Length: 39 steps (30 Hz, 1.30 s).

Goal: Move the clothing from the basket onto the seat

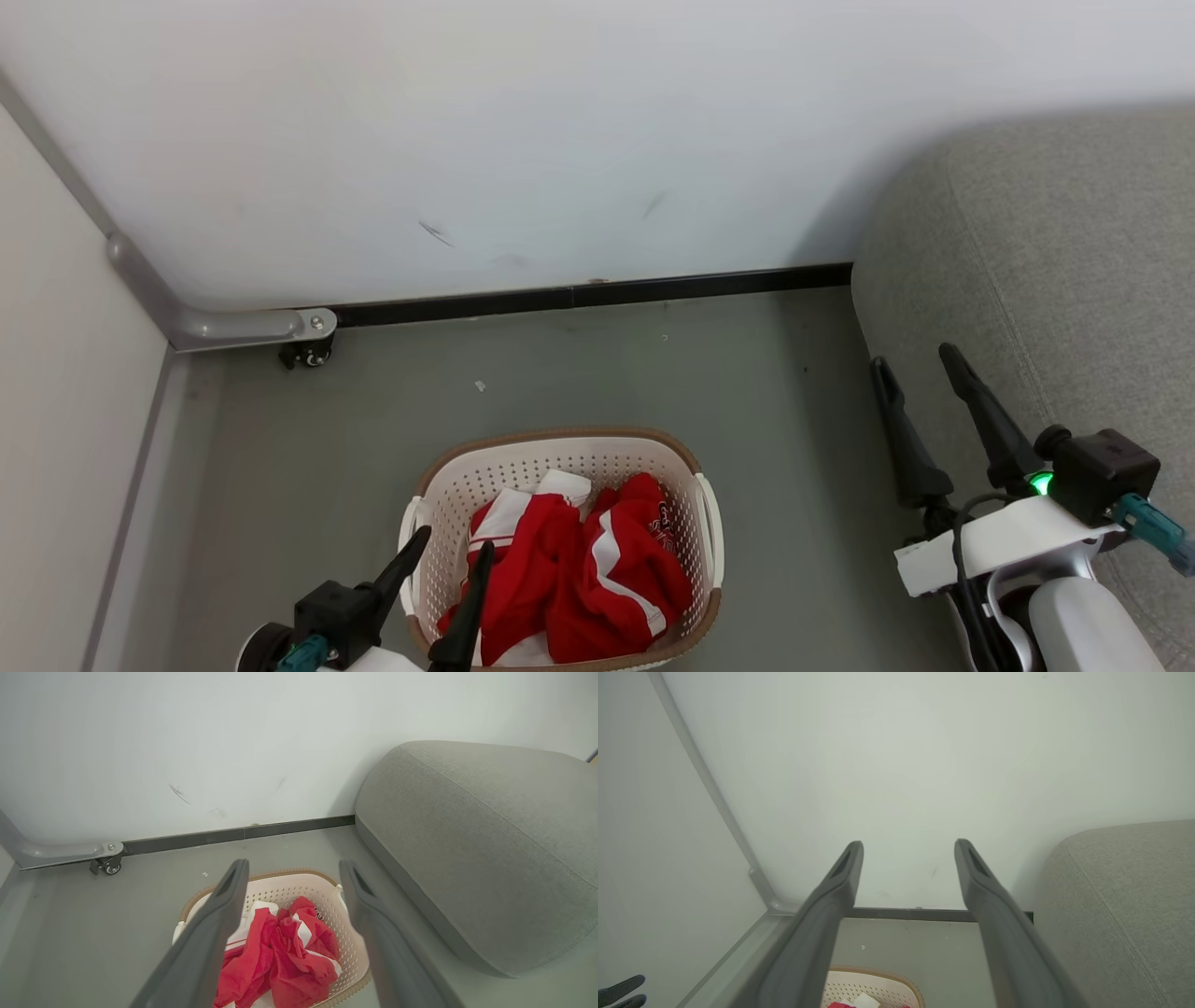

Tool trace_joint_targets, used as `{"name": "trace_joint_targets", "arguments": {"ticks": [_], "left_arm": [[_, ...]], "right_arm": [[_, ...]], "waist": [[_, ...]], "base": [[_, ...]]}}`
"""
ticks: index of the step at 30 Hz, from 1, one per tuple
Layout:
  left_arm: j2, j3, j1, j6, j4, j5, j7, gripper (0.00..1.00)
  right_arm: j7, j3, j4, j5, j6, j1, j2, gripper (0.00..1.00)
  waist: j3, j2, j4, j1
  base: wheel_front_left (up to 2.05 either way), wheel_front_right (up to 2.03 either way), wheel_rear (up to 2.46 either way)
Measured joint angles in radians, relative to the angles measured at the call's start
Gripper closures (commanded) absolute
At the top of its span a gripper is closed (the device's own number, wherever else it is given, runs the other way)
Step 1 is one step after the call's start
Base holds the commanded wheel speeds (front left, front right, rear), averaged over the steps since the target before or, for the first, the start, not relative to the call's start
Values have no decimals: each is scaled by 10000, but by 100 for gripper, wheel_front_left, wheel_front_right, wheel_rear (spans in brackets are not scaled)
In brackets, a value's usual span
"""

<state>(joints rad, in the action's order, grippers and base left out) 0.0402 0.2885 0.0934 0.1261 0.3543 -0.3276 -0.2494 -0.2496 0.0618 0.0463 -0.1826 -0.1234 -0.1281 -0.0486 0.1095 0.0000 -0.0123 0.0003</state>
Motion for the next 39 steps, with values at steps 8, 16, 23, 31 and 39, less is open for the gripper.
{"name": "trace_joint_targets", "arguments": {"ticks": [8,16,23,31,39], "left_arm": [[-2,320,425,0,424,36,59,0],[-6,752,1178,0,834,52,311,0],[-27,918,1929,2,1225,125,548,0],[-38,767,2852,10,1871,117,905,0],[-50,686,3624,10,2393,67,1149,0]], "right_arm": [[-2,-150,-343,105,0,-38,15,0],[-10,-155,-625,148,0,-378,31,0],[-13,-111,-846,146,0,-780,31,0],[-27,209,-1198,146,0,-1508,25,0],[-61,677,-1674,163,0,-2419,0,0]], "waist": [[388,0,-71,0],[922,0,-175,0],[1473,0,-286,0],[2285,0,-450,-1],[3078,0,-617,-1]], "base": [[0,0,0],[0,0,0],[0,0,0],[0,0,0],[0,0,0]]}}
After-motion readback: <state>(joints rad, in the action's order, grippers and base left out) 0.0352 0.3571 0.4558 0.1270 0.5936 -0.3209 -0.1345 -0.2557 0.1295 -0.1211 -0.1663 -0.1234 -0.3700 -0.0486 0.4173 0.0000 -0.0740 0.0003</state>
